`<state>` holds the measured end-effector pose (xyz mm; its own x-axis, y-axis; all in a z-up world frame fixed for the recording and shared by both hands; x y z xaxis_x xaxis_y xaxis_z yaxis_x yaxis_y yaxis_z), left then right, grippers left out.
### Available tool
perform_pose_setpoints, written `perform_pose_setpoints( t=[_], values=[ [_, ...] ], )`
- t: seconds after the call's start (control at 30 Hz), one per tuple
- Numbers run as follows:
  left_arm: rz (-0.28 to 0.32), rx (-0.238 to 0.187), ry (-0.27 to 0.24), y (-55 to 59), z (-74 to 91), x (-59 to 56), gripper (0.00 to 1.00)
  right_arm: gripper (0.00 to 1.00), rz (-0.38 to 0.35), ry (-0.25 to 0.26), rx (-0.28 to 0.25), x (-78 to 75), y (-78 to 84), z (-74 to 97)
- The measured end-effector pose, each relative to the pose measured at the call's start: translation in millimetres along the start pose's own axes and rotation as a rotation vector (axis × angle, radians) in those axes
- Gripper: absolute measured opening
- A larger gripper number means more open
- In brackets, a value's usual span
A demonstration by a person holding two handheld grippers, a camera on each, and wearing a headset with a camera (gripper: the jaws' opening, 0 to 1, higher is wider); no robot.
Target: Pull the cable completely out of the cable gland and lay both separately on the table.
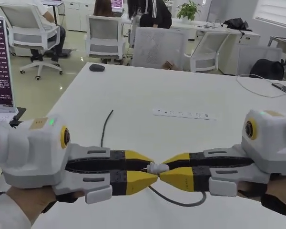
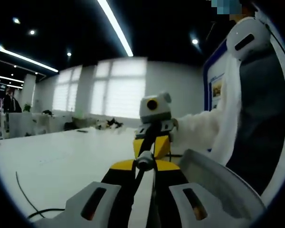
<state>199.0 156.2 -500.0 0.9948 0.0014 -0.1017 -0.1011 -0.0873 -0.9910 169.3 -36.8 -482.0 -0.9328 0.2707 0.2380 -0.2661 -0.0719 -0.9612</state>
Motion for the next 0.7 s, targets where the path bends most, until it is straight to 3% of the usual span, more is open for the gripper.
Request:
perform_pose_setpoints(
  t=[0.1, 0.17, 0.3, 0.53, 0.7],
  values=[
    [0.055, -0.001, 0.004, -1.0, -0.5, 0.2, 0.15, 0.12, 0.044, -0.006, -0.005, 3.8, -1.2, 1.0],
    [0.044, 0.002, 0.006, -1.4, -0.4, -0.8, 0.15, 0.12, 0.044, -0.011, -0.001, 4.7, -1.9, 0.6],
    [0.111, -0.006, 0.021, -2.7, 1.0, 0.0, 0.14, 0.11, 0.11, -0.029, -0.006, 8.3, -4.0, -0.4],
    [0.231, 0.003, 0.026, 0.3, 1.0, 2.3, 0.14, 0.11, 0.386, -0.044, 0.031, 9.4, -5.0, -1.5],
    [0.264, 0.017, 0.02, 2.7, -0.2, 2.1, 0.14, 0.12, 0.407, -0.037, 0.033, 9.2, -1.8, -1.6]
  ],
)
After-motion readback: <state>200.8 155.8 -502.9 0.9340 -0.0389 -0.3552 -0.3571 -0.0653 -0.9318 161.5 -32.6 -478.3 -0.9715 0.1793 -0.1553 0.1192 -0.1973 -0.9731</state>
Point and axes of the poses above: the centre of the closed fingertips' face, and the gripper's own axes: z roughly backward along the fingers, x roughly to its left, y roughly out of its underside, the point moved 10 cm from there along z, roughly backward along the fingers, and after that the axes turned 4 degrees about -x, right-handed, at the moved point
